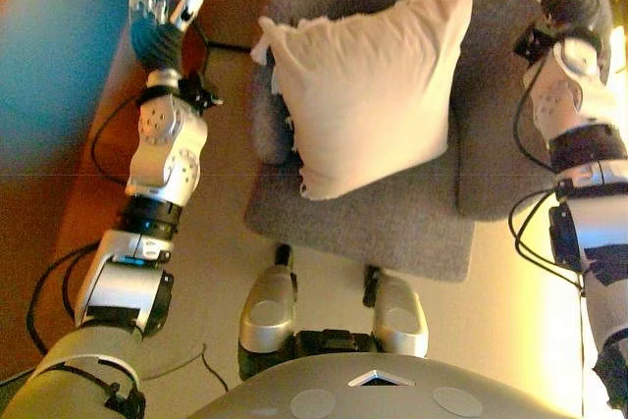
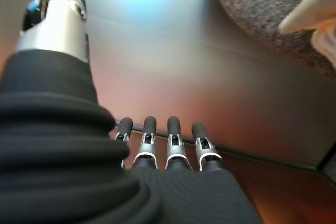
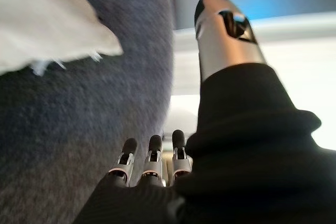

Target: Pick up the cushion and take it to the sofa

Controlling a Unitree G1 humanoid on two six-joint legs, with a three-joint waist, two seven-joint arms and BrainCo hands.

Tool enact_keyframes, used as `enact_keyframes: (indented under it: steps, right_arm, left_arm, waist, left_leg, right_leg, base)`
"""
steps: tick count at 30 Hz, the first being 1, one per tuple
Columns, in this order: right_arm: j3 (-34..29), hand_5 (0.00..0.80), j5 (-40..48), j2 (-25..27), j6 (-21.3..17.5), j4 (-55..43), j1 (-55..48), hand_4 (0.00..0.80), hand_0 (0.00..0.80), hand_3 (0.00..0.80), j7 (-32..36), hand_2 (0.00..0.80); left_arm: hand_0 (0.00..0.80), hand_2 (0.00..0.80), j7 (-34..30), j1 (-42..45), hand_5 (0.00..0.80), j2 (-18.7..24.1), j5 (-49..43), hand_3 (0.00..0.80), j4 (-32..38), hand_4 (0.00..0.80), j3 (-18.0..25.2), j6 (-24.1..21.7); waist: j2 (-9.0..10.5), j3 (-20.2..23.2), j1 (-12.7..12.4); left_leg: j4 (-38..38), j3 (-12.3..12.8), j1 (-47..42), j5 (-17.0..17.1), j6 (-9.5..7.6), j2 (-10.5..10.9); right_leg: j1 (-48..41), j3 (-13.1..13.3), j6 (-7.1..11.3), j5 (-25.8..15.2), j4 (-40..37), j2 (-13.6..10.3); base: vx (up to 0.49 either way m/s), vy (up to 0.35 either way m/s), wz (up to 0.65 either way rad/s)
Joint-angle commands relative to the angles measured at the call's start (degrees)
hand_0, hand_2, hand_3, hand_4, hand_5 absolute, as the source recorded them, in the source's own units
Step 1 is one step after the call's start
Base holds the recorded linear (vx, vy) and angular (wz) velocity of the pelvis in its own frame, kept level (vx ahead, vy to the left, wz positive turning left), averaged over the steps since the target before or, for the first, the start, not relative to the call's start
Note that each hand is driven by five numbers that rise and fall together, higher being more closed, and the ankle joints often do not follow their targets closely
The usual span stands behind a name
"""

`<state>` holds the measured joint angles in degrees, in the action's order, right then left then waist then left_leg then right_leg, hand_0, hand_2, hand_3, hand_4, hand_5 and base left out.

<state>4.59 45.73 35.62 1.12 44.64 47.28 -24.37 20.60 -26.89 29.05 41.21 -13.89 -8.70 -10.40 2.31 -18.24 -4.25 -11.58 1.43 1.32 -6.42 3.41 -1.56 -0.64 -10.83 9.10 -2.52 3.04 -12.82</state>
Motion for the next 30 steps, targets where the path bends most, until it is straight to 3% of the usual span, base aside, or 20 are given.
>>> enact_keyframes:
  steps: [1,6,9,13,16,18,20,25,28,30]
  right_arm:
    - [-1.2,0.000,0.4,1.5,-4.4,-3.2,-5.2,0.000,0.000,0.000,-0.1,0.000]
    - [-3.7,0.000,0.4,0.7,-6.1,-6.9,-10.2,0.000,0.000,0.000,4.9,0.000]
    - [-3.7,0.000,0.0,-2.2,-9.5,-14.2,-14.8,0.000,0.000,0.000,9.5,0.000]
    - [-6.5,0.000,6.8,-9.8,-12.5,-25.3,-27.1,0.000,0.000,0.000,18.4,0.000]
    - [-7.3,0.000,13.6,-17.3,-10.9,-30.7,-36.6,0.000,0.000,0.000,25.9,0.000]
    - [-6.2,0.000,12.6,-20.3,-9.5,-32.8,-40.2,0.000,0.000,0.000,29.1,0.000]
    - [-4.3,0.000,12.2,-22.1,-9.1,-34.9,-43.2,0.000,0.000,0.000,30.5,0.000]
    - [-1.1,0.000,7.9,-23.2,-7.3,-37.5,-48.3,0.000,0.000,0.000,30.6,0.000]
    - [2.4,0.000,-1.3,-21.3,-8.4,-36.6,-52.3,0.000,0.000,0.000,30.1,0.000]
    - [3.7,0.000,0.3,-21.2,-8.0,-36.2,-53.0,0.000,0.000,0.000,29.6,0.000]
  left_arm:
    - [0.000,0.000,-5.3,5.1,0.000,-0.5,-3.4,0.000,5.2,0.000,0.8,-0.7]
    - [0.000,0.000,-13.4,9.9,0.000,-2.4,2.6,0.000,9.1,0.000,1.3,1.2]
    - [0.000,0.000,-19.4,13.6,0.000,-3.9,4.3,0.000,11.5,0.000,1.4,1.6]
    - [0.000,0.000,-24.3,20.6,0.000,-6.8,6.7,0.000,13.5,0.000,3.1,1.8]
    - [0.000,0.000,-26.7,26.3,0.000,-8.7,5.5,0.000,14.1,0.000,4.2,1.3]
    - [0.000,0.000,-26.7,28.6,0.000,-9.2,5.2,0.000,14.2,0.000,4.6,0.5]
    - [0.000,0.000,-28.5,30.3,0.000,-10.0,7.1,0.000,13.6,0.000,4.8,0.6]
    - [0.000,0.000,-25.6,33.4,0.000,-9.4,-2.1,0.000,13.2,0.000,3.6,-2.1]
    - [0.000,0.000,-26.5,35.4,0.000,-9.5,3.0,0.000,13.4,0.000,4.3,-1.5]
    - [0.000,0.000,-25.9,35.9,0.000,-10.0,3.4,0.000,13.3,0.000,3.9,-2.3]
  waist:
    - [0.17,7.2,-1.4]
    - [0.29,9.1,-1.3]
    - [0.24,9.7,-0.9]
    - [-0.09,11.0,0.2]
    - [-0.34,11.9,0.9]
    - [-0.39,12.1,1.4]
    - [-0.46,12.0,1.9]
    - [-0.71,12.0,3.0]
    - [-0.91,11.8,3.7]
    - [-1.06,11.5,3.8]
  left_leg:
    - [3.5,2.0,-0.8,0.1,0.23,0.5]
    - [6.3,2.9,-3.6,0.6,0.38,0.0]
    - [7.5,3.7,-5.0,0.7,0.21,-0.3]
    - [9.9,4.8,-6.8,1.1,-0.32,-0.5]
    - [11.2,5.2,-7.7,1.6,-0.68,-0.6]
    - [12.0,5.6,-8.0,2.1,-0.73,-0.6]
    - [12.5,5.8,-7.9,2.7,-0.61,-0.6]
    - [13.6,5.9,-7.8,3.5,-0.51,-0.4]
    - [13.2,6.4,-7.2,3.6,-0.57,-0.2]
    - [13.1,6.6,-7.1,3.6,-0.70,0.0]
  right_leg:
    - [0.4,-0.8,0.74,0.8,-1.4,1.6]
    - [-2.4,-1.4,0.48,0.5,-3.7,2.5]
    - [-3.6,-1.5,0.08,0.4,-5.0,3.1]
    - [-4.7,-1.4,-0.39,0.3,-6.3,4.2]
    - [-5.1,-0.6,-0.77,0.5,-6.5,5.1]
    - [-5.3,-0.3,-1.03,0.6,-6.8,5.7]
    - [-5.1,-0.2,-1.20,0.3,-7.2,6.2]
    - [-4.6,0.9,-1.26,0.2,-7.4,6.8]
    - [-4.0,1.5,-1.32,0.2,-7.2,6.8]
    - [-3.9,1.5,-1.37,0.2,-7.2,6.7]
  base:
    - [0.138,-0.013,0.08]
    - [0.056,-0.002,0.05]
    - [-0.010,0.014,0.01]
    - [-0.025,0.029,-0.07]
    - [-0.030,0.017,-0.07]
    - [-0.053,0.016,-0.04]
    - [-0.083,0.017,-0.03]
    - [-0.046,0.028,-0.08]
    - [-0.050,0.052,-0.08]
    - [-0.032,0.043,-0.07]
